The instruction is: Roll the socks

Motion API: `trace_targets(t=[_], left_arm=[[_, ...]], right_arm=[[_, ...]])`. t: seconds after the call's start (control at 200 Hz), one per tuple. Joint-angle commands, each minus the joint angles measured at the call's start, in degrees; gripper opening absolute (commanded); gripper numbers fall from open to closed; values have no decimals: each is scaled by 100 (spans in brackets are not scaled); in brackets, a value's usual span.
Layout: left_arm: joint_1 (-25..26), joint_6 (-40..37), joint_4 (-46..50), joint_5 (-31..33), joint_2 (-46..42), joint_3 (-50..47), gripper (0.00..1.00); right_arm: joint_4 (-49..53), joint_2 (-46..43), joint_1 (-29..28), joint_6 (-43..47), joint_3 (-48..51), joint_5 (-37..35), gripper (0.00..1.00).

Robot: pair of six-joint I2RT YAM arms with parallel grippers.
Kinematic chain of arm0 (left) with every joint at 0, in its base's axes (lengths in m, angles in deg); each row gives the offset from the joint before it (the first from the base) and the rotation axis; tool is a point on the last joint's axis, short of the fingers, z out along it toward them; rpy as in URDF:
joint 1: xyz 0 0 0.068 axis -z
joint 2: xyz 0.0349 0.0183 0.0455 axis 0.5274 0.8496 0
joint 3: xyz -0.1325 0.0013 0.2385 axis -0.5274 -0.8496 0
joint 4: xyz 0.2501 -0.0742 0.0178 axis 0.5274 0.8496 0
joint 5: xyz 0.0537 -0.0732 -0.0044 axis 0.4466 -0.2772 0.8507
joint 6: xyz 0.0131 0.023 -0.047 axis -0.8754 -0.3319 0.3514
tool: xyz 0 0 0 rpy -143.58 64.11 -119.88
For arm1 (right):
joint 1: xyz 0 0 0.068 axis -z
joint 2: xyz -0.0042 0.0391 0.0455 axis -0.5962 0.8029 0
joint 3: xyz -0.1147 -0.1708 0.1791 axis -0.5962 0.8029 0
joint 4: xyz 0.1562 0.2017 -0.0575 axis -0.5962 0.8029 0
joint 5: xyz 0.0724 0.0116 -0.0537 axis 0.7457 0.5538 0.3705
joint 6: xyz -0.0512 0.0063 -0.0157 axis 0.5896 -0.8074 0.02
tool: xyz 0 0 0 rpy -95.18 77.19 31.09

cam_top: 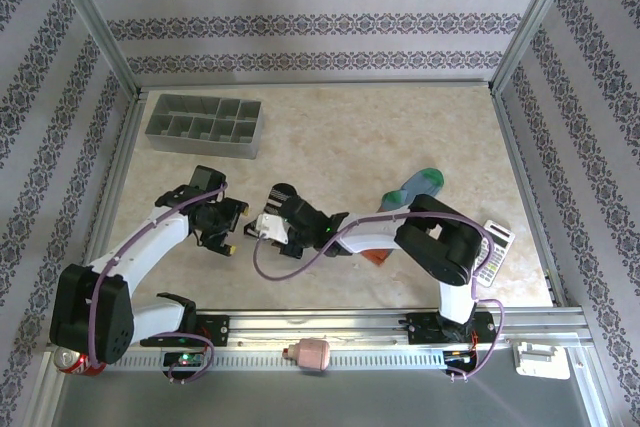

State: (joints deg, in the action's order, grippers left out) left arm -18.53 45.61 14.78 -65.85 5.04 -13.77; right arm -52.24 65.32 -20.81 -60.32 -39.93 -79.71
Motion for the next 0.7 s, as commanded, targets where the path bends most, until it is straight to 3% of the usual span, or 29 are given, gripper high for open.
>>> trace_targets(t=[0.0,0.145,0.355,0.694], left_arm=[[-47,-714,218,196,-58,179,75],[53,-1058,-458,-31,-200,38,64],[598,-789,-1643,-282,-75,-351,67],[1125,-445,-1861,110,534,-405,63]], right_arm=[[914,184,283,-715,274,1372,0],[1015,403,637,-1024,202,2215,0],[1385,934,1144,-1492,-150,3068,0],[1805,1296,1364,-1558,-496,3347,0]])
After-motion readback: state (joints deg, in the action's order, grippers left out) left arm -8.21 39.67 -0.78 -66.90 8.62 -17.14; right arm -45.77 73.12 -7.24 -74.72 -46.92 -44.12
